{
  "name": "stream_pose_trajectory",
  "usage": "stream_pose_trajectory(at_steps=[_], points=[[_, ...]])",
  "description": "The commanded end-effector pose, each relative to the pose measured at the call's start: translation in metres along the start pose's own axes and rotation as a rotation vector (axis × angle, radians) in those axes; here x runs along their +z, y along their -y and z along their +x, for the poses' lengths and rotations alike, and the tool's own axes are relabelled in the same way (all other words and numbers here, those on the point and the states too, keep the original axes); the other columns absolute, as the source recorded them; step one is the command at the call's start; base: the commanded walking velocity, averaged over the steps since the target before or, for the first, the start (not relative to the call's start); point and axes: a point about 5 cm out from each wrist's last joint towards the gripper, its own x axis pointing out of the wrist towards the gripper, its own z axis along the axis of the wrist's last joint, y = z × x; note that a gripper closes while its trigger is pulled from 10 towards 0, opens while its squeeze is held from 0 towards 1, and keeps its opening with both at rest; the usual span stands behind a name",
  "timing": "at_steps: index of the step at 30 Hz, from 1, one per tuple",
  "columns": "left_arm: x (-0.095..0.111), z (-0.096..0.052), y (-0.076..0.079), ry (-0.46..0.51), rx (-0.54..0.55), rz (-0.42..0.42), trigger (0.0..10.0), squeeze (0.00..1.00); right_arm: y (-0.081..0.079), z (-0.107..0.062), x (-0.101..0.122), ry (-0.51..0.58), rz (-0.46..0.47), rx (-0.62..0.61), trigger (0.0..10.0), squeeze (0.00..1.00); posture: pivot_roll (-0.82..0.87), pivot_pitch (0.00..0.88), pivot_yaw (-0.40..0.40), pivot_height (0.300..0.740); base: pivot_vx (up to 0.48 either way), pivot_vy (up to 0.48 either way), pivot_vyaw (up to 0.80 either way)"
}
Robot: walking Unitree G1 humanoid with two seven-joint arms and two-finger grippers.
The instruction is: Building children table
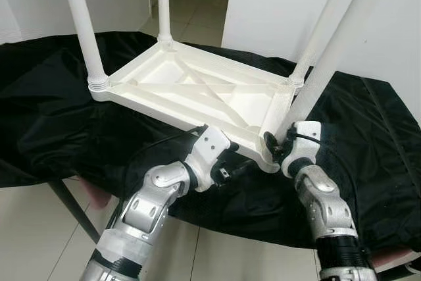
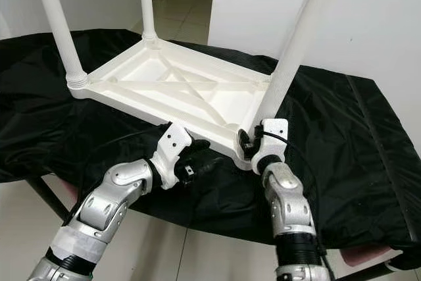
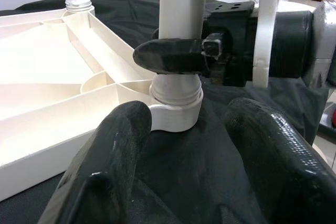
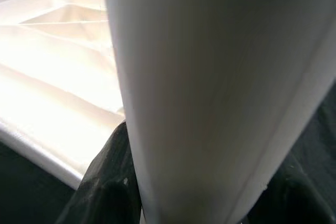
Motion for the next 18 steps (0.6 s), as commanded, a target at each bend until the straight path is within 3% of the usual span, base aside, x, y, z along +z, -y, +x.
stream_pose_trajectory(at_steps=[1,3,6,12,13,15,16,18], points=[[-0.002,0.0,0.001,-0.01,0.025,-0.001,10.0,0.0,-0.006,-0.005,-0.005,-0.03,0.003,-0.157,10.0,0.0,0.02,0.0,-0.109,0.74,0.0,0.0,0.0],[-0.002,0.0,0.002,-0.01,0.027,-0.002,10.0,0.0,-0.023,-0.009,-0.005,-0.037,0.041,-0.22,10.0,0.0,0.03,0.0,-0.113,0.74,0.0,0.0,0.0],[-0.002,0.0,0.004,-0.006,0.03,-0.006,10.0,0.0,-0.039,-0.01,-0.003,-0.042,0.057,-0.184,10.0,0.0,0.04,0.0,-0.114,0.74,0.0,0.0,0.0],[-0.002,0.0,0.004,-0.009,0.031,-0.004,10.0,0.0,-0.032,-0.011,-0.002,-0.045,0.046,-0.198,10.0,0.0,0.04,0.0,-0.114,0.74,0.0,0.0,0.0],[-0.002,-0.001,0.003,-0.009,0.032,-0.003,10.0,0.0,-0.033,-0.011,-0.002,-0.041,0.048,-0.194,10.0,0.52,0.04,0.0,-0.12,0.74,0.0,0.0,0.0],[-0.002,-0.001,0.003,-0.009,0.034,-0.003,10.0,0.0,-0.034,-0.011,-0.002,-0.04,0.051,-0.193,10.0,0.52,0.04,0.0,-0.12,0.74,0.0,0.0,0.0],[-0.002,-0.001,0.003,-0.009,0.035,-0.003,10.0,0.0,-0.034,-0.011,-0.001,-0.031,0.057,-0.185,10.0,1.0,0.04,0.0,-0.122,0.74,0.0,0.0,0.0],[-0.003,-0.002,0.003,-0.01,0.035,-0.003,10.0,0.0,-0.029,-0.011,0.003,-0.005,0.041,-0.19,10.0,1.0,0.04,0.0,-0.122,0.74,0.0,0.0,0.0]])
